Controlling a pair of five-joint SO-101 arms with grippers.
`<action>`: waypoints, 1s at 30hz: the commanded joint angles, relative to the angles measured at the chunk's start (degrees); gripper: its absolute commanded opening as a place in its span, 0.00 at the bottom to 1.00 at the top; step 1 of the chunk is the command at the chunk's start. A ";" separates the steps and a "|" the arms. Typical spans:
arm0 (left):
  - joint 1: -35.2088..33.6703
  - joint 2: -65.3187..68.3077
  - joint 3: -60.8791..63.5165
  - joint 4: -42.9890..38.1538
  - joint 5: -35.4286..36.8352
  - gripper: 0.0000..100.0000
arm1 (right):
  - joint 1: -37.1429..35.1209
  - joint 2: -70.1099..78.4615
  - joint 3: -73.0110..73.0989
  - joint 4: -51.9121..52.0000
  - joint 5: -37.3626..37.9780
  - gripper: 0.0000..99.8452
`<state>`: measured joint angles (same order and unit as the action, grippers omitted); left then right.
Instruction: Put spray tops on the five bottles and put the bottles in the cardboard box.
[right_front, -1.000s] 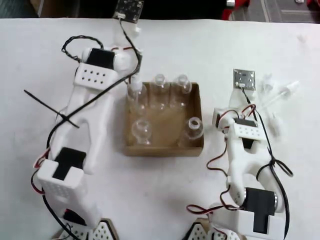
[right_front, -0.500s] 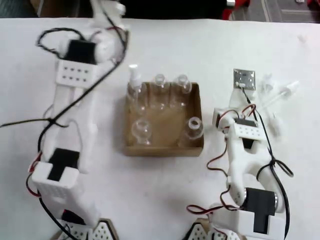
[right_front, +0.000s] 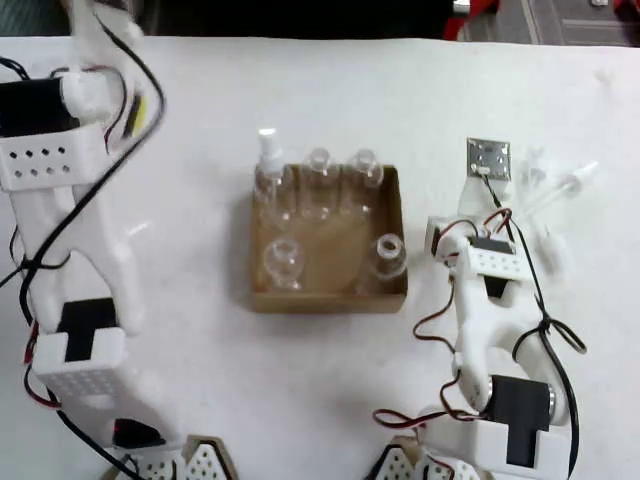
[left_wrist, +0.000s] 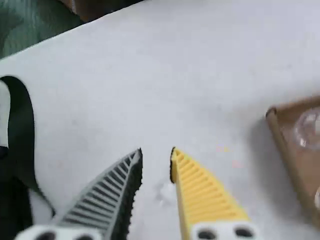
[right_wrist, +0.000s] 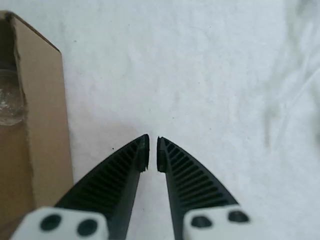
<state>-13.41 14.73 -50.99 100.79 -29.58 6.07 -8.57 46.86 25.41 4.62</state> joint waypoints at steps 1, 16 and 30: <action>-3.30 -2.95 6.07 1.32 -11.16 0.10 | -0.22 -0.57 -0.26 -0.92 0.79 0.02; -3.91 -2.86 36.57 -11.43 -21.19 0.10 | -0.13 -0.57 -0.26 -0.84 0.79 0.02; -5.49 -2.77 45.10 -22.15 -28.57 0.18 | -0.40 -0.57 -0.26 -1.01 0.79 0.02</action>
<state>-17.45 14.81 -5.89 82.24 -57.54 6.07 -8.57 46.86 25.41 4.62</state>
